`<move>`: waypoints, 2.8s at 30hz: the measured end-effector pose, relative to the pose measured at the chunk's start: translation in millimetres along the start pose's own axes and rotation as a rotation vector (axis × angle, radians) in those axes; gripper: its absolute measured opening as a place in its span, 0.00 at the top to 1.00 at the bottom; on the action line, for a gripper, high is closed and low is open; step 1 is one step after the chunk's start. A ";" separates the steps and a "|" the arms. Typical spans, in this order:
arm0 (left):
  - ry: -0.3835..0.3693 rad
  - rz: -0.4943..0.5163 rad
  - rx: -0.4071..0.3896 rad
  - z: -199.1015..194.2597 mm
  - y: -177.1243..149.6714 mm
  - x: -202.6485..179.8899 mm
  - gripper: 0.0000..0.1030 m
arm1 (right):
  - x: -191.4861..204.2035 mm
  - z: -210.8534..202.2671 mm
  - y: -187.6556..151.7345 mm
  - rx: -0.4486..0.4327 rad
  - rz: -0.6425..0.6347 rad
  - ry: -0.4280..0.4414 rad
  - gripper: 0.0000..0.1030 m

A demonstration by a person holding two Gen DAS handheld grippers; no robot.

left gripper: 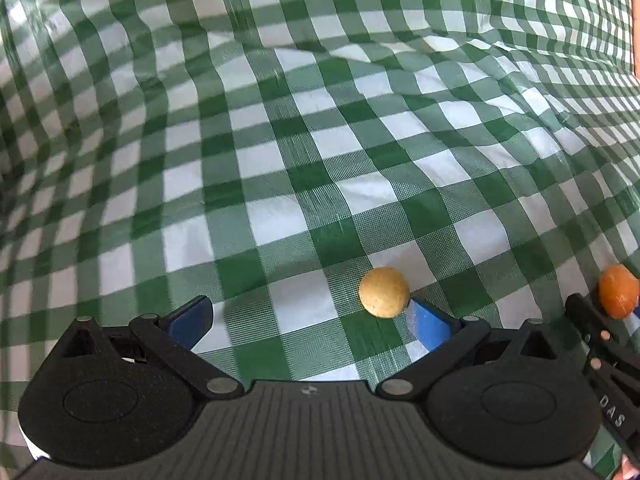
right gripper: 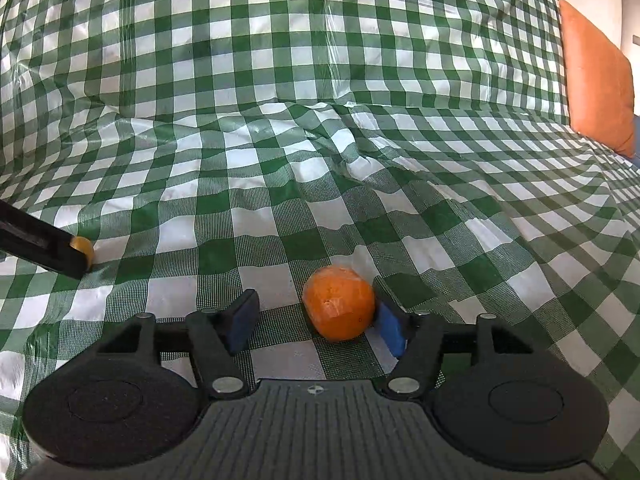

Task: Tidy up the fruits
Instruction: 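Grasp a small yellow fruit with the left tool while the right tool grasps an orange, then carry the yellow fruit and orange onto the blue plate and open both tools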

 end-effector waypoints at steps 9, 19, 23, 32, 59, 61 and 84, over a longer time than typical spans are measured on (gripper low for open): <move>-0.108 0.040 -0.039 -5.1 3.7 -8.7 0.57 | 2.3 3.7 6.7 -0.003 0.006 0.006 0.43; -0.080 0.014 -0.032 -77.2 -25.9 3.4 0.73 | 1.0 -37.5 14.8 -0.029 0.064 -0.019 0.66; -0.072 -0.033 -0.020 -126.5 -65.5 30.7 0.73 | 7.0 -92.5 6.5 -0.019 0.038 0.069 0.66; 0.037 -0.134 0.022 -227.8 -191.4 98.6 0.73 | 54.4 -226.3 -45.4 0.094 -0.094 0.316 0.65; -0.017 -0.303 -0.110 -327.5 -326.2 135.8 0.73 | 148.4 -391.8 -101.8 0.003 -0.422 0.508 0.65; -0.024 -0.306 -0.110 -325.5 -325.4 137.0 0.73 | 147.5 -392.8 -103.4 0.004 -0.425 0.501 0.65; -0.049 -0.363 -0.056 -294.3 -298.6 178.9 0.73 | 172.8 -350.8 -93.6 0.083 -0.463 0.460 0.65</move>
Point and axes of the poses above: each gripper's, at about its wrist camera, not at the fingertips, and z roughly the way its jaws point, x to its left, y to its top, the point moved 2 cm from there along z, roughly the way its jaws point, and after that the axes turned 12 degrees about x, right-handed, at the moved point
